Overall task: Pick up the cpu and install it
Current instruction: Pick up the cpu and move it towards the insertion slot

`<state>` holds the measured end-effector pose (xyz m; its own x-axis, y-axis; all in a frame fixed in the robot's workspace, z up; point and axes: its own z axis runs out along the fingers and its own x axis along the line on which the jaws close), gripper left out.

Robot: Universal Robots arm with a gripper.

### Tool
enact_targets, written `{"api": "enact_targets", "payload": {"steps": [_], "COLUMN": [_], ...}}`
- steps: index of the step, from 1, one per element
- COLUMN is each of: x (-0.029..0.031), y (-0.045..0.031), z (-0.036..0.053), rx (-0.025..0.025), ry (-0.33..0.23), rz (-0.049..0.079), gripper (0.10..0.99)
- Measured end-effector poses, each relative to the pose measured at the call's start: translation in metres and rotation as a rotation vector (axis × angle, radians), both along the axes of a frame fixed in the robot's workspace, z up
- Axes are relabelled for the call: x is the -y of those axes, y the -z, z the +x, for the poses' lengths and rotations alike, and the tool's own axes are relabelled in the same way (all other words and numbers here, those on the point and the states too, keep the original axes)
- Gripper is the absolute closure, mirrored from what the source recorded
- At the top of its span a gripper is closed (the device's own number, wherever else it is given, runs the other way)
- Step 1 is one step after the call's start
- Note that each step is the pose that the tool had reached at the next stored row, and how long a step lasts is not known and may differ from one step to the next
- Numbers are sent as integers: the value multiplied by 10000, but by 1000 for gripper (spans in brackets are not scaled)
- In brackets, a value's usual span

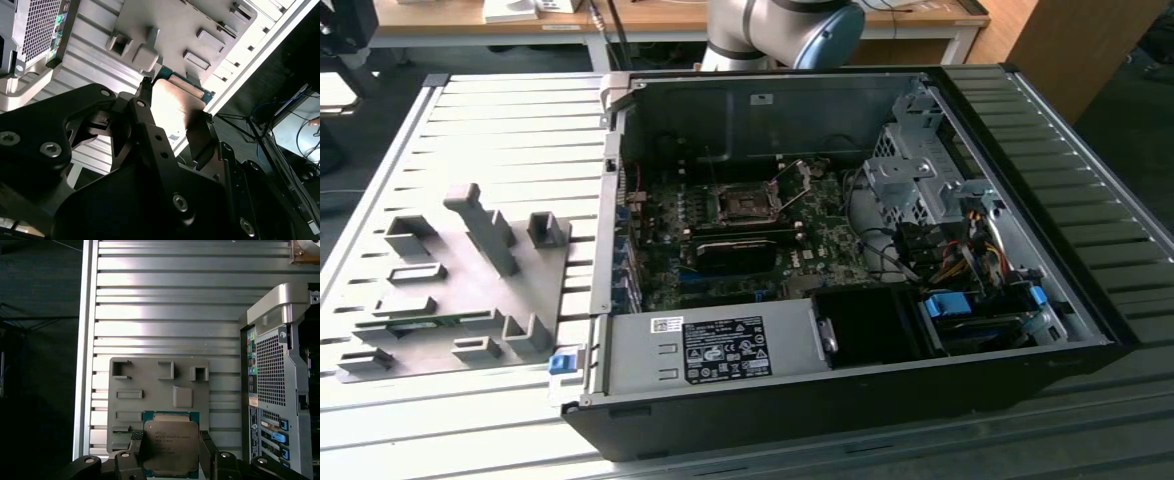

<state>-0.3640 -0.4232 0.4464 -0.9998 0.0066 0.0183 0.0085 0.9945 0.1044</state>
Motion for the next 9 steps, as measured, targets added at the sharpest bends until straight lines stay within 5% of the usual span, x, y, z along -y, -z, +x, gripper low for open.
{"api": "enact_targets", "payload": {"steps": [9], "x": [0], "y": [1], "z": [136], "rx": [1], "ry": [0], "rz": [1], "gripper": [557]}}
